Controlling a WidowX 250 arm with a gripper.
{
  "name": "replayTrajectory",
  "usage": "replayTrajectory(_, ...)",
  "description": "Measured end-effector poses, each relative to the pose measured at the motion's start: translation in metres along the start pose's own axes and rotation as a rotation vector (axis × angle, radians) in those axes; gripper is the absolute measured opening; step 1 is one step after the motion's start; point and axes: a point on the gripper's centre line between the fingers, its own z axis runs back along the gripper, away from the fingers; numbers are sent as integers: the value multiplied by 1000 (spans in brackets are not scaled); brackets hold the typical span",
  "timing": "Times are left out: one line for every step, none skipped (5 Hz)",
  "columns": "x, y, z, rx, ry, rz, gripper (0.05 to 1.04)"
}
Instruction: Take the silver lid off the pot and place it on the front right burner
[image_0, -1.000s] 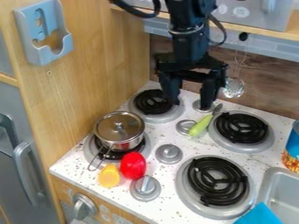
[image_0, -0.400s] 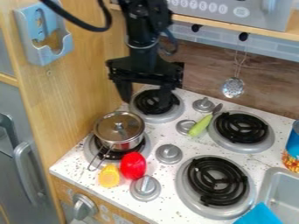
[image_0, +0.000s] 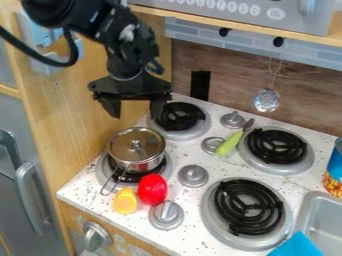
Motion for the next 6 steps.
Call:
replayTrajectory(10,10,-11,14,-98,0,1001)
replayTrajectory(6,13,-29,36,-71,-20,1001)
replayTrajectory(14,10,-49,56,-55,-38,1001)
replayTrajectory(14,5,-73,72,-18,-53,1001)
replayTrajectory(13,6,-92,109,0,-60,1001)
replayTrajectory(10,5,-103,118,20,-55,1001)
